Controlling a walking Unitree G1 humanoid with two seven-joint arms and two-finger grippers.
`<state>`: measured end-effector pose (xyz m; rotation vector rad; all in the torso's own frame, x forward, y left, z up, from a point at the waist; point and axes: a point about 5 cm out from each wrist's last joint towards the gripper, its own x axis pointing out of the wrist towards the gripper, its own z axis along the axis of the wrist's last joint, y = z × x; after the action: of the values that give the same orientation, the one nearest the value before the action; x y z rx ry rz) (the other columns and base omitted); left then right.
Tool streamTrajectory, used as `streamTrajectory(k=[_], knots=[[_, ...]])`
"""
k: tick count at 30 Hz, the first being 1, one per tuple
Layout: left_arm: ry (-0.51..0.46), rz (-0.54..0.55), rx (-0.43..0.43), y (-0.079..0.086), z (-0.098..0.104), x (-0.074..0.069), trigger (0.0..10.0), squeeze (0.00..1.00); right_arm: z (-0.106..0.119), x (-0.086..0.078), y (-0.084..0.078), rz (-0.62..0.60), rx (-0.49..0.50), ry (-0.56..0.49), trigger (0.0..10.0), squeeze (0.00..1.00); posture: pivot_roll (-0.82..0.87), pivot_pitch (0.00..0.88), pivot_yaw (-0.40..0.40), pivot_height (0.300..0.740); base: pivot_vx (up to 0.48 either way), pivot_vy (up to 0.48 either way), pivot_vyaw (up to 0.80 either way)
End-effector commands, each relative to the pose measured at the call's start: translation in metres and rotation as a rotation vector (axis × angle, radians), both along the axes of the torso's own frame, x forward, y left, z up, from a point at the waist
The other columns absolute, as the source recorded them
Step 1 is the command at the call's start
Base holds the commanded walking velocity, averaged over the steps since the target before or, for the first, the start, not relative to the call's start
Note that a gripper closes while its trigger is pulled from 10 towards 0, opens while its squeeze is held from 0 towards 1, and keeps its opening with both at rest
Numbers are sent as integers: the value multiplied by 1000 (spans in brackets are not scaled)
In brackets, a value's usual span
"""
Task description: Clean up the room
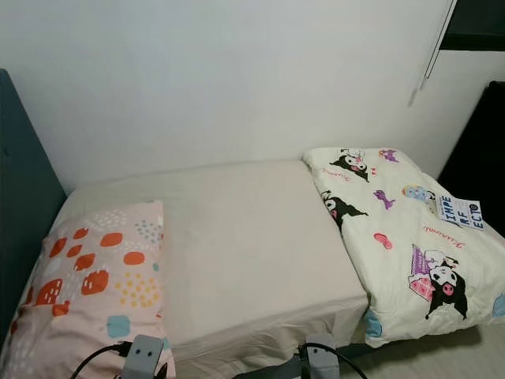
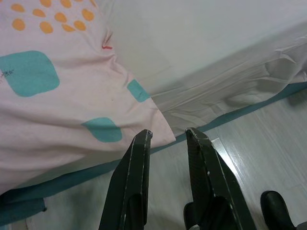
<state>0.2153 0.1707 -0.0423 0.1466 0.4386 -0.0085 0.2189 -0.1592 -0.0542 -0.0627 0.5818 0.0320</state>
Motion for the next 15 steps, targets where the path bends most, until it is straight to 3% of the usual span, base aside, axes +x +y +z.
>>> streamTrajectory(k=[1, 15], knots=[[24, -7, 8, 2, -3, -4, 10000, 0, -6, -7, 0, 5, -7, 43, 10000, 0, 49, 80, -58, 740, 0, 0, 0], [33, -11, 6, 1, -4, -5, 10000, 0, -6, -8, -2, -1, -8, 38, 10000, 0, 49, 82, -59, 740, 0, 0, 0]])
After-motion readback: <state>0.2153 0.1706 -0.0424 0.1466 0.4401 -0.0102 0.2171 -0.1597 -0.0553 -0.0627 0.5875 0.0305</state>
